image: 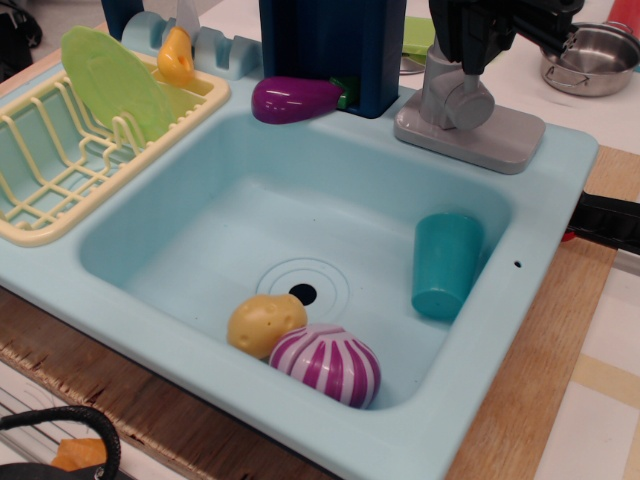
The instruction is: Turn lever vertical to-front
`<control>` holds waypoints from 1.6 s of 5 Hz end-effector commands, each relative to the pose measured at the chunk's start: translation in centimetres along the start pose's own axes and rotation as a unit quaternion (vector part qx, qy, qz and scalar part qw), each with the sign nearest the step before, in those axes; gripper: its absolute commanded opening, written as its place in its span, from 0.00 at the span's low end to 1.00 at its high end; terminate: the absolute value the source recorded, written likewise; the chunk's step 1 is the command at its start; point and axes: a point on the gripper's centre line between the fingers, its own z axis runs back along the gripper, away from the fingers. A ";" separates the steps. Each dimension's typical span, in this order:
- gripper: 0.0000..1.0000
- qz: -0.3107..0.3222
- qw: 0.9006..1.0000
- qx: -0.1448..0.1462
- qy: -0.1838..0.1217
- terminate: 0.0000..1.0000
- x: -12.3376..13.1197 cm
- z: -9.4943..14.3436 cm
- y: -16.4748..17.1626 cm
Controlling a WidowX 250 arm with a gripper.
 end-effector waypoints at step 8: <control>0.00 0.128 0.978 -0.101 0.131 0.00 -10.9 -3.4 0.2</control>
